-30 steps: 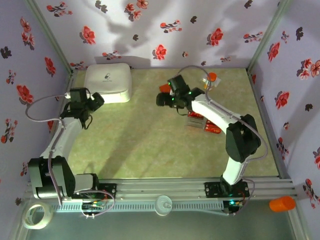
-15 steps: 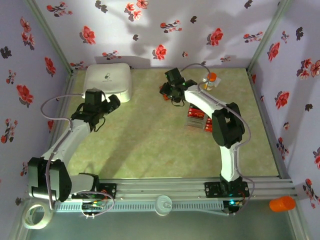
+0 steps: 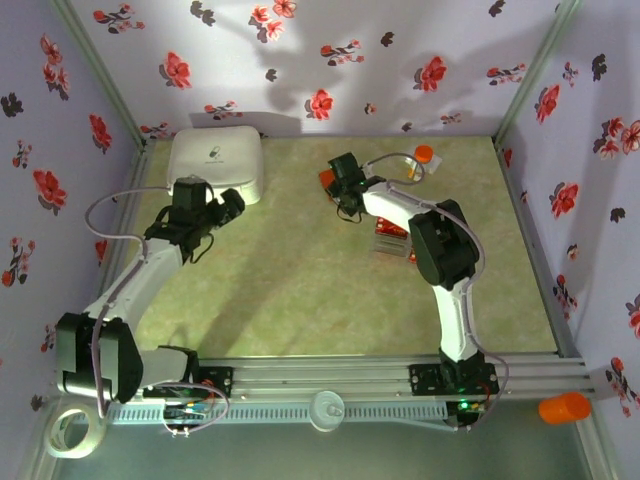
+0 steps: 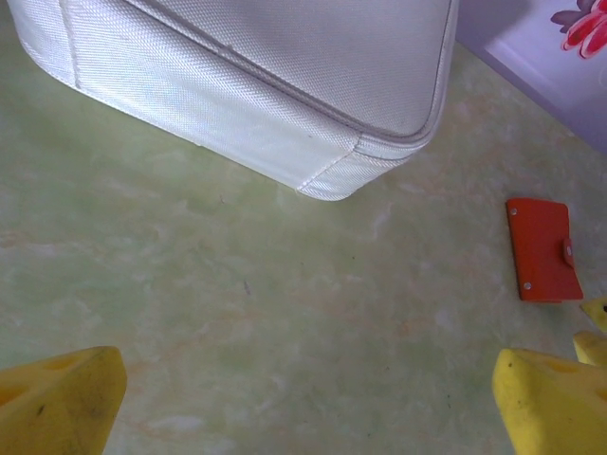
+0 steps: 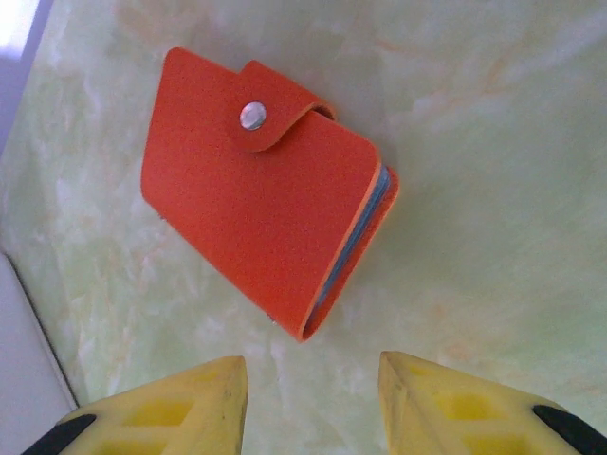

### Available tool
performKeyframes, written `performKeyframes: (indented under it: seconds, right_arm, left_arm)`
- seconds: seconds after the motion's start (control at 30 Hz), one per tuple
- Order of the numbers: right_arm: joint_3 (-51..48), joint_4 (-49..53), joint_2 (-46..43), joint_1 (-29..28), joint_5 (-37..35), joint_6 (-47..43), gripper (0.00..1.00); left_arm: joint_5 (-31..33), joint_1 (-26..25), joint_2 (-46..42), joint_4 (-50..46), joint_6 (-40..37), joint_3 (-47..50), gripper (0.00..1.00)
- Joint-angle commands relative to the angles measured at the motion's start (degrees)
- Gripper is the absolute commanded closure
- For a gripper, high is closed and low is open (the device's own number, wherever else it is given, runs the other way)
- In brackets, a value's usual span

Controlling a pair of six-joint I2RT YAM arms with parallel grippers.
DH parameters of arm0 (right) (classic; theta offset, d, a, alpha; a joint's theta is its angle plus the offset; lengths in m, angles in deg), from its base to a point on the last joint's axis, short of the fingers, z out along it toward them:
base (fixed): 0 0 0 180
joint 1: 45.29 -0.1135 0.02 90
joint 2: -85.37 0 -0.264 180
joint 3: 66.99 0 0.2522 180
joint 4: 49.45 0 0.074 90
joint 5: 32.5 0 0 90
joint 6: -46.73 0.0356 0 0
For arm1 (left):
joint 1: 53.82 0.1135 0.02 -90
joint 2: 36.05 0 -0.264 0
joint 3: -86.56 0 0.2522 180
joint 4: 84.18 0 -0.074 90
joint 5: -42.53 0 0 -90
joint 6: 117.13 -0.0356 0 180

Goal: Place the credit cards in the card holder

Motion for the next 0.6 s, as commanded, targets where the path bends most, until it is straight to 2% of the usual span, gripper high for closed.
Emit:
performKeyframes:
  seconds: [0.0,0.57]
  right_arm:
    - [1.1,-1.3,1.9,0.8,-2.1,2.6,0.59]
    - [3.6,-3.9,5.6,2.3,0.0,2.8,0.65]
  left_arm:
    - [-1.4,-0.3,1.0,1.0,0.0,-0.4,0.00]
    - [-2.6,-1.0,4.0,1.6,0.0,-1.3,0.00]
